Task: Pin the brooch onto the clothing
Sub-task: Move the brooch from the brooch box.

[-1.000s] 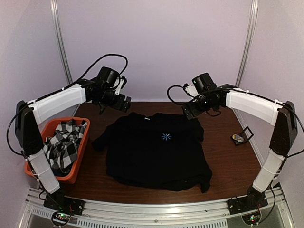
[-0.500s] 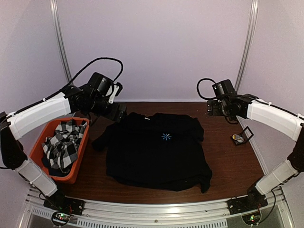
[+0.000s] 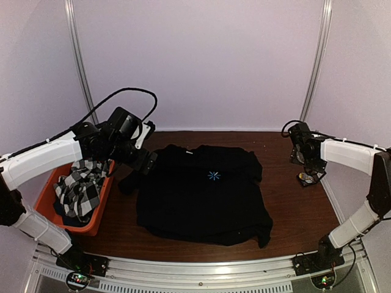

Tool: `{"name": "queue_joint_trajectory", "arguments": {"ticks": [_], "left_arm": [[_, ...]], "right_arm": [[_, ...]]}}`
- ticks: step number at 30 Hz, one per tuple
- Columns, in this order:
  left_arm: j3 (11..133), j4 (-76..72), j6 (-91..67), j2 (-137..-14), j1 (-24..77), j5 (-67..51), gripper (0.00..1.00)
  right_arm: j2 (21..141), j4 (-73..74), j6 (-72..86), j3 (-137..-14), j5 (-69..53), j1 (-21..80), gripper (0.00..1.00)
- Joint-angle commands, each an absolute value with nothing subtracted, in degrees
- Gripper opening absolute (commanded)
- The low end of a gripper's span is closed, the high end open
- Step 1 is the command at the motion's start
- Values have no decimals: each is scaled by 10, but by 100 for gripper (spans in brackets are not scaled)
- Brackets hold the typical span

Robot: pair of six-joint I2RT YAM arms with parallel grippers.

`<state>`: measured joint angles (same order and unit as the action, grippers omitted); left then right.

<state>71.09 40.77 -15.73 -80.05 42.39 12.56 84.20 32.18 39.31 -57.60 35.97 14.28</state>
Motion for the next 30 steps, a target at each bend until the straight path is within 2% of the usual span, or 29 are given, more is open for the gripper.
{"name": "queue_joint_trajectory", "arguments": {"ticks": [1, 10, 20, 30], "left_arm": [[676, 381, -148, -778, 426, 137, 98], [673, 375, -147, -788, 426, 115, 98], [673, 375, -150, -798, 426, 113, 98], [673, 375, -151, -805, 426, 115, 98]], "right_arm": [[849, 310, 418, -564, 344, 111, 100], [903, 277, 419, -546, 293, 61, 100], [953, 232, 409, -543, 242, 44, 92], [995, 221, 404, -571, 243, 42, 86]]}}
